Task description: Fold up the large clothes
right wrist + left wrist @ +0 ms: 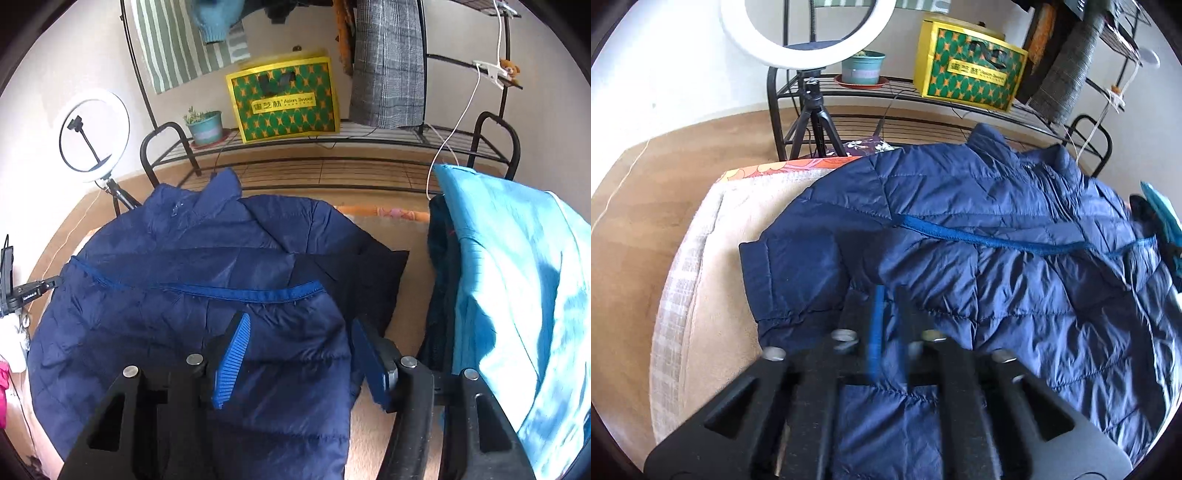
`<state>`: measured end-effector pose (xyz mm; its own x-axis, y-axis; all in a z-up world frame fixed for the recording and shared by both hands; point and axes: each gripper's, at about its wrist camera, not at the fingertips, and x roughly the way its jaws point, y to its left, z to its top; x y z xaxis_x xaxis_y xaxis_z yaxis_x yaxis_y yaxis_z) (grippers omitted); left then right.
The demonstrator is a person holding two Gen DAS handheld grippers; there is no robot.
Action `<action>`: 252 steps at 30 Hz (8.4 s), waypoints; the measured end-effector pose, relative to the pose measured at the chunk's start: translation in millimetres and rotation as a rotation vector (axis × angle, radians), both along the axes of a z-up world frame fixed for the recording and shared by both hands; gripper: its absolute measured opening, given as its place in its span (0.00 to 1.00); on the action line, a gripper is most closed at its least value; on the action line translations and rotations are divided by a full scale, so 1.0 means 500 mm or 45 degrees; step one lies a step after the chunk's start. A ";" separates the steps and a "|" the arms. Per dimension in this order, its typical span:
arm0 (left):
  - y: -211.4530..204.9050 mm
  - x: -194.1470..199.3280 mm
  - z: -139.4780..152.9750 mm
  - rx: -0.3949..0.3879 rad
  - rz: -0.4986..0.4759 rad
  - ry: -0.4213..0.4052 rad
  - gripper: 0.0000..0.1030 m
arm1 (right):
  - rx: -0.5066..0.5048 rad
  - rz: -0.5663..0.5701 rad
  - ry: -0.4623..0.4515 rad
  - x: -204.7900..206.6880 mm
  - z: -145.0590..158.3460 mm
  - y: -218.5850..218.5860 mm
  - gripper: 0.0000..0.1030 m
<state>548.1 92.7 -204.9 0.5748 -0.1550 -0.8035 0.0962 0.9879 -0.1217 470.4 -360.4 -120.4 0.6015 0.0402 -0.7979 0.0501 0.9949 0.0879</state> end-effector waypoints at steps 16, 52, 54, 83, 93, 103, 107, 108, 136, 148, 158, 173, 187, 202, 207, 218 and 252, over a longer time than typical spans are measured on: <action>-0.063 -0.015 -0.040 0.139 -0.126 -0.063 0.00 | -0.094 0.028 0.033 0.016 -0.054 0.032 0.00; -0.072 0.073 0.077 0.287 -0.081 -0.260 0.00 | -0.326 -0.003 -0.124 0.106 0.039 0.043 0.00; -0.081 0.095 0.092 0.331 -0.068 -0.301 0.00 | -0.378 -0.022 -0.176 0.129 0.065 0.046 0.00; -0.093 0.236 0.054 0.423 0.139 -0.300 0.02 | -0.394 -0.178 -0.089 0.288 -0.027 -0.012 0.30; -0.272 -0.032 0.121 0.065 -0.301 -0.256 0.02 | 0.013 -0.136 -0.199 -0.064 0.106 -0.016 0.31; -0.482 0.016 0.009 0.320 -0.456 -0.163 0.03 | 0.214 -0.111 -0.178 -0.350 0.132 0.005 0.31; -0.484 0.029 -0.020 0.324 -0.452 -0.137 0.03 | 0.276 -0.110 -0.154 -0.385 0.119 0.007 0.32; -0.480 0.027 -0.012 0.321 -0.442 -0.129 0.03 | 0.277 -0.112 -0.146 -0.388 0.112 0.007 0.33; -0.405 -0.205 0.009 0.078 -0.388 -0.143 0.03 | 0.457 -0.399 0.006 -0.240 -0.088 -0.025 0.10; -0.204 -0.172 -0.004 -0.069 -0.089 -0.024 0.03 | 0.130 -0.248 -0.214 -0.229 0.091 0.101 0.07; -0.120 -0.216 0.074 -0.110 -0.098 -0.127 0.03 | 0.016 -0.193 -0.271 -0.209 0.163 0.187 0.06; 0.331 -0.494 0.203 -0.216 0.379 -0.278 0.03 | -0.109 0.194 -0.401 -0.142 0.230 0.510 0.06; 0.430 -0.583 0.144 -0.250 0.521 -0.213 0.03 | 0.081 0.569 -0.162 -0.029 0.011 0.897 0.04; 0.376 -0.523 0.158 -0.229 0.412 -0.224 0.03 | 0.230 0.775 0.035 -0.026 -0.154 0.974 0.31; 0.317 -0.474 0.175 -0.244 0.316 -0.235 0.03 | 0.270 0.823 -0.105 -0.074 -0.072 0.882 0.32; 0.107 -0.251 0.162 -0.188 0.009 -0.196 0.03 | 0.132 0.555 -0.189 -0.002 -0.057 0.644 0.34; 0.146 -0.044 0.026 -0.230 -0.046 -0.024 0.37 | -0.004 0.395 -0.244 0.407 -0.154 0.566 0.43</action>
